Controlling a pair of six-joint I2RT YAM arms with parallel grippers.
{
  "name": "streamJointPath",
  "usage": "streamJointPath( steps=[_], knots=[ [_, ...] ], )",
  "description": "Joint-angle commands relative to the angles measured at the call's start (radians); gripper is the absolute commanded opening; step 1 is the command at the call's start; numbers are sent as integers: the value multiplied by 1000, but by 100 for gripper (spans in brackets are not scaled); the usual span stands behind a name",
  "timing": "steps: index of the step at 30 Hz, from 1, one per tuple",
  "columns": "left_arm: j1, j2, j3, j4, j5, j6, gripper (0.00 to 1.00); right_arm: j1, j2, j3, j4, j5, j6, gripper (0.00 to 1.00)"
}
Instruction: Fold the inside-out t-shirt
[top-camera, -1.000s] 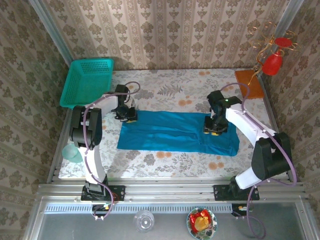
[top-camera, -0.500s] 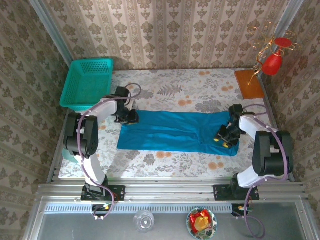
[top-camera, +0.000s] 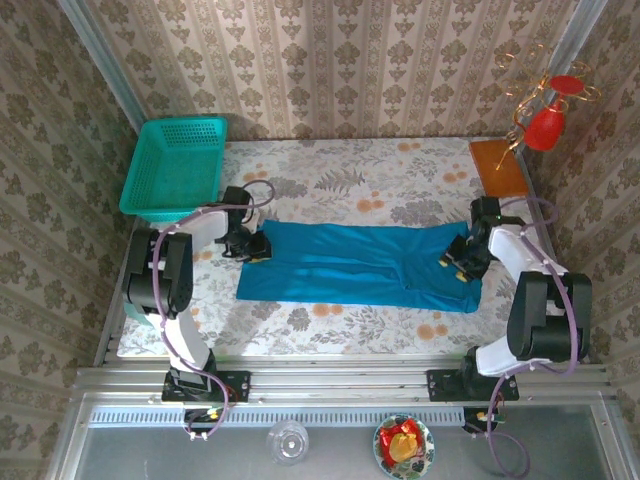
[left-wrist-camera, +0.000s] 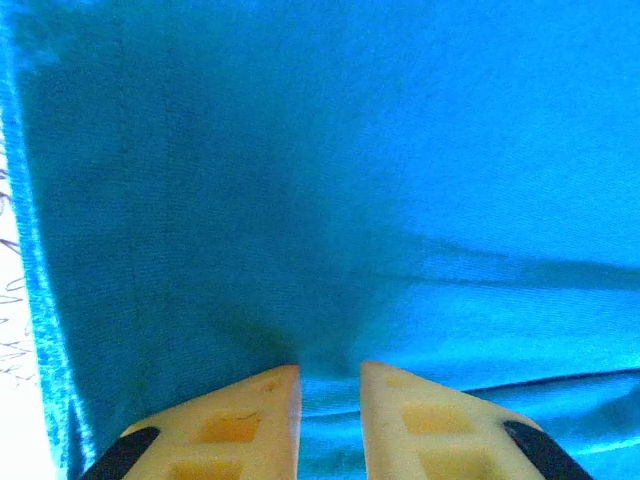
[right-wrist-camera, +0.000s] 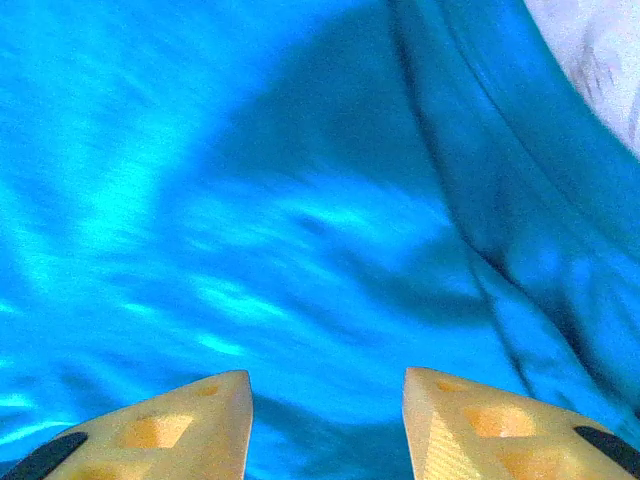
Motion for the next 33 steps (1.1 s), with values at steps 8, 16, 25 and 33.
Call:
streamJointPath(
  steps=[8,16,25,33],
  knots=[
    [1,58,99,-36,-6,-5,23,-44,270,250,98,-164,-145,63],
    [49,73,-14,25,-8,-20,23,-191,467,271,175,-278,-80,67],
    [66,20,-57,47,6,-35,23,-250,387,240,201,-303,-58,70],
    [40,-38,80,-13,28,-35,23,-156,231,241,100,-350,-89,68]
  ],
)
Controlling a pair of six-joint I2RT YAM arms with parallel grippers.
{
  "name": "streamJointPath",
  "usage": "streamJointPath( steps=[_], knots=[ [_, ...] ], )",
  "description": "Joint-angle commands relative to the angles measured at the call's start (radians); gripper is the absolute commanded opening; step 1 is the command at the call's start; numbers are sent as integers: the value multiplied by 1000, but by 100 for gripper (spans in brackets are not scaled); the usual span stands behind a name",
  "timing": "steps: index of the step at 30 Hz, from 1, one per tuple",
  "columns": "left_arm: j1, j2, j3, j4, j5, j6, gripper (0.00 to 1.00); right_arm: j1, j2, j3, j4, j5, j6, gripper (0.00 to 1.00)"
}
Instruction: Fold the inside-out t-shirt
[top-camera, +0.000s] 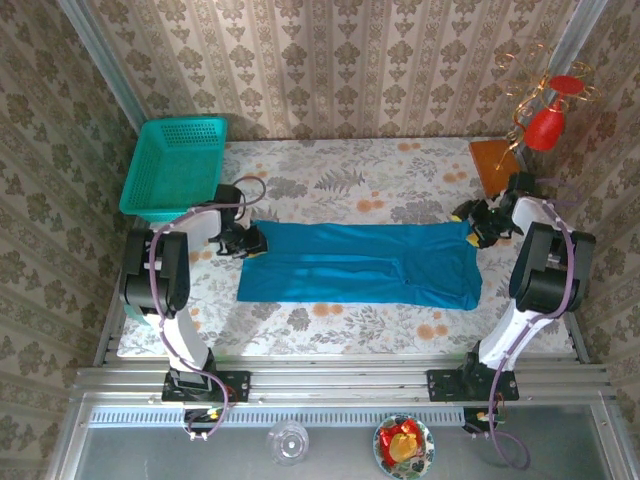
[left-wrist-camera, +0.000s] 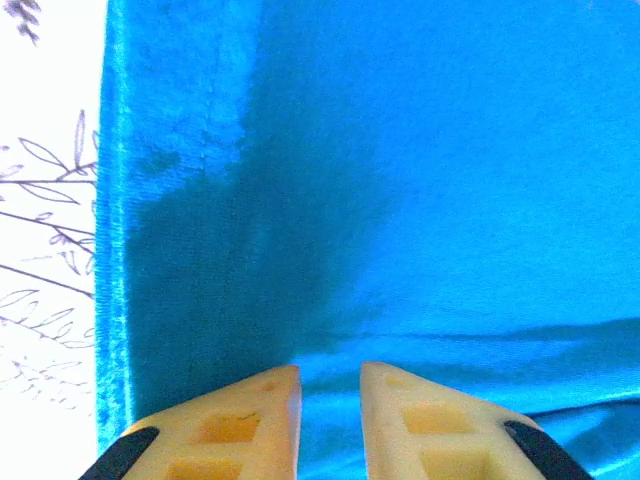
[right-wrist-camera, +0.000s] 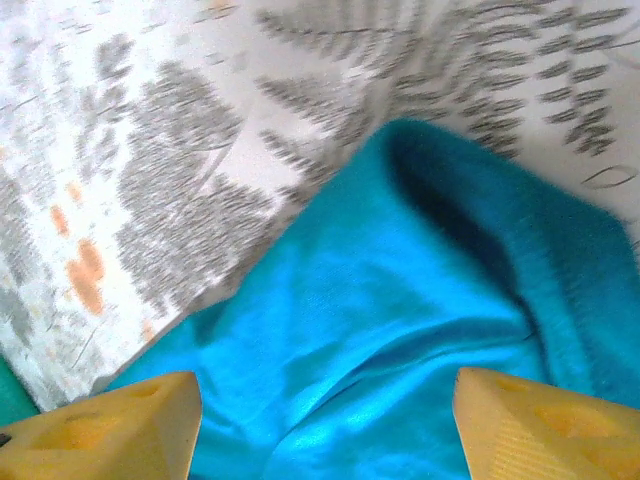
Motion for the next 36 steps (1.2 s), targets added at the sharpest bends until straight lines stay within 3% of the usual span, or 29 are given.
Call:
streamJointPath(
  steps=[1,12,15,21,25,31,36],
  knots=[
    [-17,-37,84,-74,-14,-2,23,80,-83,-23,-80,-23,-27,68],
    [-64,38,75,-83,-29,19,17,439,-155,-180,-34,-117,48,65],
    [-57,40,51,-72,-45,18,17,481,-169,-247,3,-88,81,65],
    [-46,13,35,-59,-47,14,16,486,-83,-343,81,-53,98,63],
    [-46,-20,50,-71,-49,14,17,485,-129,-322,67,-56,89,62],
    [-49,-47,41,-70,-32,20,17,452,-235,-193,-149,111,-23,63],
    [-66,-35,15,5,96,11,17,337,-265,-160,-230,155,-93,63]
  ],
)
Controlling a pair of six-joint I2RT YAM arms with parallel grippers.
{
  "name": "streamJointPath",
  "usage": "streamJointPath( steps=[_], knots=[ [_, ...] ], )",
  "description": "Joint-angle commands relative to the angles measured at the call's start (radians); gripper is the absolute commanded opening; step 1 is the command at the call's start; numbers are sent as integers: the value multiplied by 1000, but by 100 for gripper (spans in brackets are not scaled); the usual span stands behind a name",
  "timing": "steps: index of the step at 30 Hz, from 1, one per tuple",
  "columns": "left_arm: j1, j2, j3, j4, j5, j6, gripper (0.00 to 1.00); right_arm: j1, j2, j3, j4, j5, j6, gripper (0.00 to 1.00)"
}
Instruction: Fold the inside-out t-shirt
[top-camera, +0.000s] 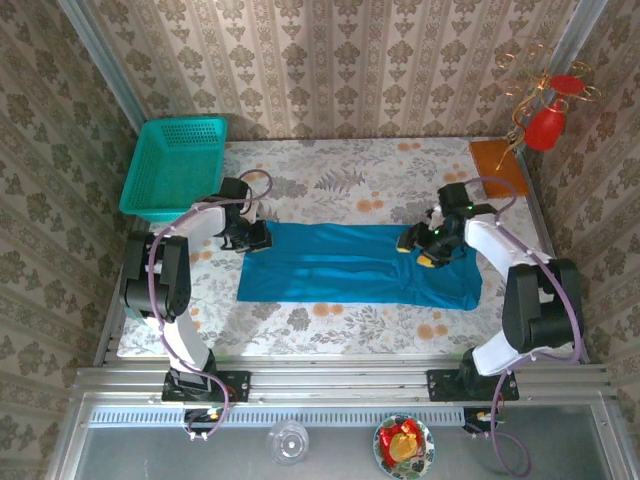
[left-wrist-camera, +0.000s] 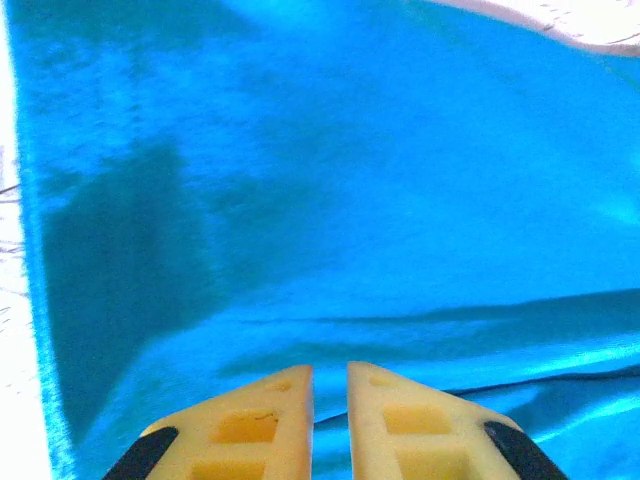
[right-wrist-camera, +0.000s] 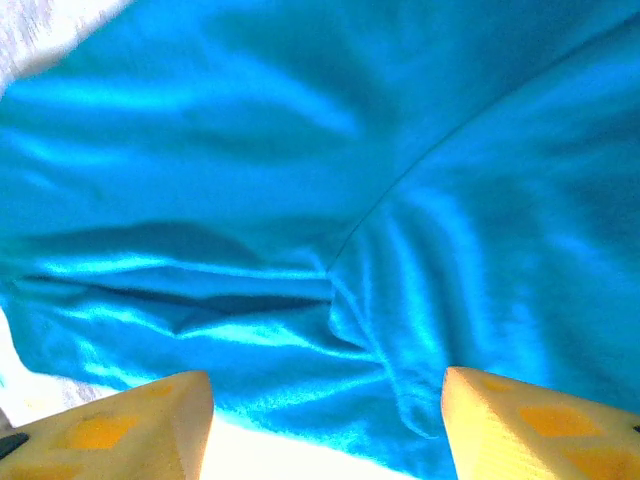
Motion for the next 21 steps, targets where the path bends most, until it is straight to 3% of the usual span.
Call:
streamJointPath(
  steps=[1,13,21],
  knots=[
    [-24,-1,-17,31,82,1,17,-83,-26,13,-119,61,-73,63],
    [-40,68,-111,-18,-187,8,17,-274,-61,-16,-157,136,-151,64],
    [20,38,-161,2,-199,31,17,-276,-20,5,-172,283,-198,62]
  ],
)
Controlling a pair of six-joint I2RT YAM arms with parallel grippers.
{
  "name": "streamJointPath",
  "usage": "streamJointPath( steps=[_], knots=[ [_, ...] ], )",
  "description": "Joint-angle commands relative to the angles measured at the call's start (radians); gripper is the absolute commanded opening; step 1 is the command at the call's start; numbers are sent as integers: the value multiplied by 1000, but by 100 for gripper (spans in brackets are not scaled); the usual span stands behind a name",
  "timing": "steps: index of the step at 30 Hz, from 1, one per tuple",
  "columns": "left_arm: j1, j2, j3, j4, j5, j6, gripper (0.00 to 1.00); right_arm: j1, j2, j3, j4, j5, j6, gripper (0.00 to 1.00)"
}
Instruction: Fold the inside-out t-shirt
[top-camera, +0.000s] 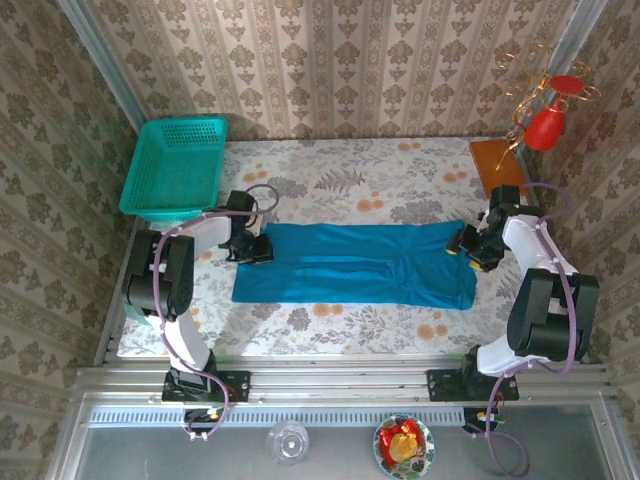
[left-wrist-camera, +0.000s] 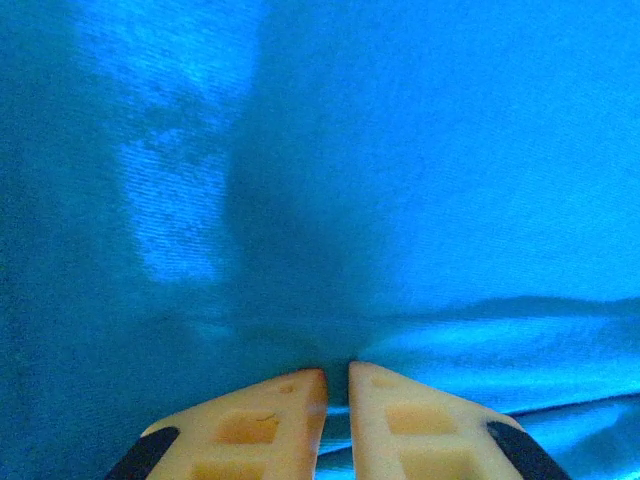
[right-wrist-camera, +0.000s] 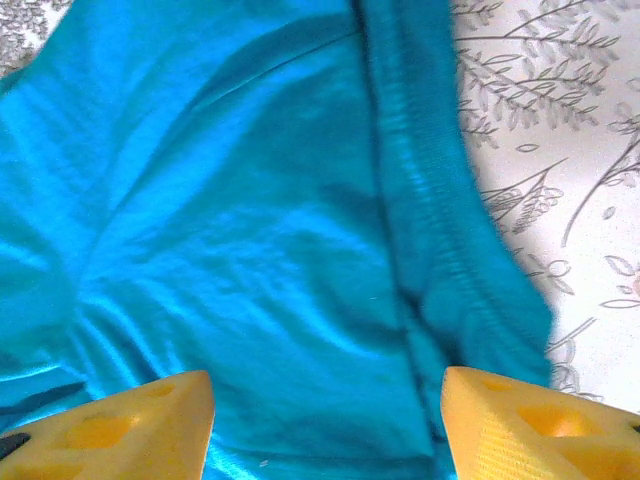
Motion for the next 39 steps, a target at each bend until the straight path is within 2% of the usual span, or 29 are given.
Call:
streamJointPath(
  steps=[1,5,9,16,27,31,39],
  knots=[
    [34,24,-45,-66,-123,28,17,1,39,11,-41,81,-39,62],
    [36,16,-12,-86,-134,39,17,10,110,27,-26,84,-60,61],
    [31,6,5,-73,-91,47,17,44,198,66,-20,102,-88,58],
    [17,-16,25,-71,-47,39,18,151,334,175,-72,317,-141,59],
    [-11,-34,17,-75,-54,23,18,152,399,177,-72,282,-146,59],
    [-18,-36,16,-78,-57,22,18,152,418,177,-75,264,-146,55],
    [-19,-48,15,-82,-64,22,18,152,408,174,-75,267,-140,38]
  ],
)
